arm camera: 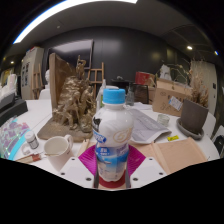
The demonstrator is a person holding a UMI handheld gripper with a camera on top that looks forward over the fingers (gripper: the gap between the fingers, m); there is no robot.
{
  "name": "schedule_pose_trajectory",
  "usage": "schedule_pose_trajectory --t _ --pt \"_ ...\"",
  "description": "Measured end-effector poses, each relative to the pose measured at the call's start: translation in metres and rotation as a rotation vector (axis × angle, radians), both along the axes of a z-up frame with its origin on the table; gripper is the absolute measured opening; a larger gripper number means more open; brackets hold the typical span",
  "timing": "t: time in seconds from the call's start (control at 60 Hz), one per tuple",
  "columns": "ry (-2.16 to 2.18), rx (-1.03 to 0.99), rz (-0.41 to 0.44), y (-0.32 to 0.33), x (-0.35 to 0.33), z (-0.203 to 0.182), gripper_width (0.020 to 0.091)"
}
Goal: Pour water
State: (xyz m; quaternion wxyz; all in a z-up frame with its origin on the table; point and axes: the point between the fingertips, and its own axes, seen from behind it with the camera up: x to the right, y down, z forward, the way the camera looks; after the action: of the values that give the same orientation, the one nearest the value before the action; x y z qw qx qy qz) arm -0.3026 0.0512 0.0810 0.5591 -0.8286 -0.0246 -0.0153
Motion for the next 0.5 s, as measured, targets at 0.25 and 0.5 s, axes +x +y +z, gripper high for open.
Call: schedule_pose_trajectory --t 0.25,0.5 --pt "0.042 0.007 -0.024 -0.005 0.002 -0.020 0.0503" --pt "0.101 -0.106 -0.095 -0.053 0.004 -0.005 0.0856"
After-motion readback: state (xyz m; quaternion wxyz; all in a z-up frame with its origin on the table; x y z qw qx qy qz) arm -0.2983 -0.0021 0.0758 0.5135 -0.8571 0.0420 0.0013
